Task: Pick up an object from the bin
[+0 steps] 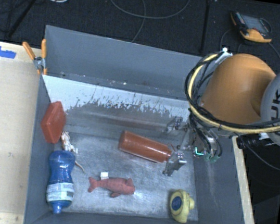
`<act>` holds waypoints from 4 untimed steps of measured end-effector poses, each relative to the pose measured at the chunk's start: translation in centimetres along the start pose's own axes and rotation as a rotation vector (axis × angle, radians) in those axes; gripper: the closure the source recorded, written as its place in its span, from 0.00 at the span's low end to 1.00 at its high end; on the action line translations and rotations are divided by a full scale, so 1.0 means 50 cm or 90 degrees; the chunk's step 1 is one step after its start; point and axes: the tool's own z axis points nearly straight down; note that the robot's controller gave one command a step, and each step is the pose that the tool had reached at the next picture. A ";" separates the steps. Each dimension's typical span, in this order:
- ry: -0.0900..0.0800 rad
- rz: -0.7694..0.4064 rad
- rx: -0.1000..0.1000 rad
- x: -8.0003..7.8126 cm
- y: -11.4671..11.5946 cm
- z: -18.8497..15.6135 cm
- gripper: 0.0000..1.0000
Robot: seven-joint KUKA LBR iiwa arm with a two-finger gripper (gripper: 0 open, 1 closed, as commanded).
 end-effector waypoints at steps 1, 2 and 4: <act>-0.005 0.000 0.000 -0.003 0.000 -0.007 0.00; -0.008 0.052 0.000 -0.044 0.000 0.123 0.00; -0.007 -0.035 0.000 -0.122 -0.017 0.184 0.00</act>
Offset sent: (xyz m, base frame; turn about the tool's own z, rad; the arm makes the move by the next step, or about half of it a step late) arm 0.0485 0.0003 -0.1646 0.1931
